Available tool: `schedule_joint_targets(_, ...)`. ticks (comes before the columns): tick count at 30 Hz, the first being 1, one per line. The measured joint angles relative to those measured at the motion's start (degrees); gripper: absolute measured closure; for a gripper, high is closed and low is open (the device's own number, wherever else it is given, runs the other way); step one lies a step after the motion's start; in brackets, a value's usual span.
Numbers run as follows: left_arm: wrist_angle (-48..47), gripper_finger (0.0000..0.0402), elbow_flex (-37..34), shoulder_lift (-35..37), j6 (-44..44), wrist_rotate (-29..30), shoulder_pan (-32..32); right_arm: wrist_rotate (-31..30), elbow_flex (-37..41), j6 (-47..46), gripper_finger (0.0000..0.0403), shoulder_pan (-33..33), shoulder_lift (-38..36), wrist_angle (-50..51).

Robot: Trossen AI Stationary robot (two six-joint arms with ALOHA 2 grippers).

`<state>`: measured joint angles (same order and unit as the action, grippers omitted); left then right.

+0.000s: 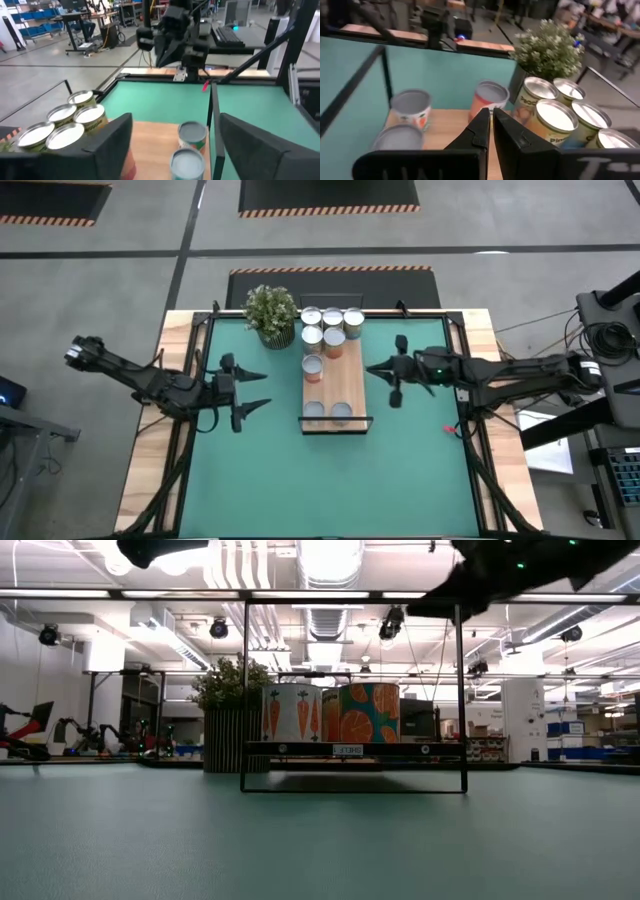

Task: Pick and place cans onto a shelf
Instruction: Return to Home Position

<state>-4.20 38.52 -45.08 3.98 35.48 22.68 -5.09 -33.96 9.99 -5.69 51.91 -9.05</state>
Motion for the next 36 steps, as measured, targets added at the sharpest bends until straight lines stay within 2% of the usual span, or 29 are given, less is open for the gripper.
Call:
schedule_joint_targets(5, -3.81, 0.0206, -1.64, 3.26, -0.95, -0.04, 0.0, 5.33, 6.31, 2.89, 0.039, -0.04, -6.78, -2.89)
schedule_joint_targets(10, -3.98, 0.0305, -5.93, 8.46, -1.34, -0.47, 0.0, 5.53, 12.55, 4.07, 0.039, 0.15, -13.23, -5.55)
schedule_joint_targets(15, -3.97, 0.0385, -10.2, 16.34, 0.36, -0.52, 0.0, 5.54, 17.85, 4.62, 0.039, 0.17, -19.69, -8.1)
schedule_joint_targets(19, -3.92, 0.0394, -13.39, 23.88, 1.04, -0.79, 0.0, 5.54, 20.93, 5.07, 0.039, 0.17, -24.42, -8.03)
schedule_joint_targets(32, -3.45, 0.0401, -23.46, 44.95, -1.22, -7.57, -0.02, 5.54, 27.73, 8.03, 0.039, 0.17, -36.25, -7.68)
schedule_joint_targets(36, -2.78, 0.0401, -24.46, 44.63, -1.9, -8.21, -0.02, 5.49, 28.59, 8.48, 0.039, 0.18, -39.21, -6.02)
